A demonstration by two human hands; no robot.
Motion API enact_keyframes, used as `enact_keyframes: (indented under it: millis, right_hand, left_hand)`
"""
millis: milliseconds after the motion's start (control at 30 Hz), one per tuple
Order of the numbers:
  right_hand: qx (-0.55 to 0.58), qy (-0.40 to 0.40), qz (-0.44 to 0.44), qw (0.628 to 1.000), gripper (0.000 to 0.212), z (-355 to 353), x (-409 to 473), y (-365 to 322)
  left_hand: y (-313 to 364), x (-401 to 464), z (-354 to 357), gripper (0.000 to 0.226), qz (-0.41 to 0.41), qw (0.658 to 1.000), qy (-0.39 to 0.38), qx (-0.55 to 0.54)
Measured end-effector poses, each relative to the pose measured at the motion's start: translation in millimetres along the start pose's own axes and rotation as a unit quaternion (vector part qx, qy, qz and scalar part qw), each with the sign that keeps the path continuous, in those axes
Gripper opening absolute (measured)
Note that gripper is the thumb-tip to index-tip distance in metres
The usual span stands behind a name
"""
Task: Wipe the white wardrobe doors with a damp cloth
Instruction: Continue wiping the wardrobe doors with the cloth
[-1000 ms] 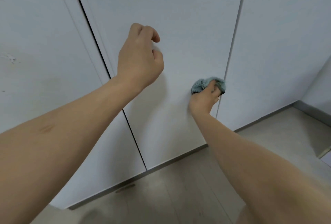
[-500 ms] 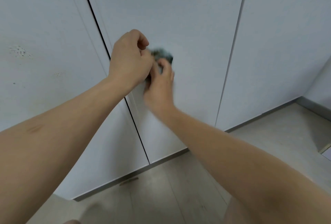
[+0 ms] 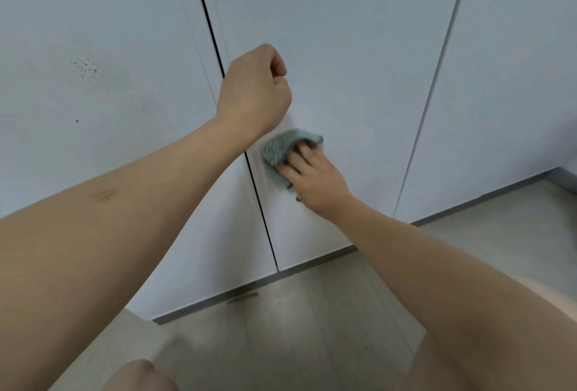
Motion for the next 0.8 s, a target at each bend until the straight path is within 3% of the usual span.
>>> enact_keyframes:
  millis: [67,200,333,433,533,600,733,800]
  right_hand:
    - [-0.035,-0.078,-0.054,0.995,0.05,11,-30,15]
    - [-0.064,-0.048,-0.035,0.996,0.036,11,-57,55]
    - [-0.008,0.023,0.107,0.994,0.047,-10,-36,85]
    - [0.081,0.031,0.27,0.959,0.066,-28,-26,111]
    - [0.183,0.036,0.458,0.869,0.092,-29,-37,141]
    - [0.237,0.047,0.539,0.807,0.098,-20,-47,150]
    - [0.319,-0.034,0.678,0.662,0.071,31,-62,137]
    - [0.336,-0.09,0.729,0.589,0.076,50,-67,113]
  left_hand:
    - [3,-2,7,0.027,-0.006,1.0,-0.022,0.003]
    - [9,-8,25,0.03,-0.006,0.995,-0.089,0.033]
    - [9,-14,40,0.042,0.043,0.985,-0.132,0.104]
    - [6,-20,52,0.045,0.124,0.976,-0.118,0.137]
    - [2,-28,62,0.054,0.234,0.942,-0.091,0.224]
    - [-1,-32,65,0.071,0.26,0.915,-0.095,0.295]
    - [-10,-42,64,0.109,0.229,0.899,-0.118,0.354]
    - [-18,-51,65,0.116,0.212,0.894,-0.134,0.37]
Point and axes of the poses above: each hand's wrist, its own x-axis towards the middle knuckle, its own z-axis out of the palm, y = z × x, the point moved 2 cm from there along x, towards the middle knuckle, and after that the axes turned 10 degrees about z, right-handed, at the moved point
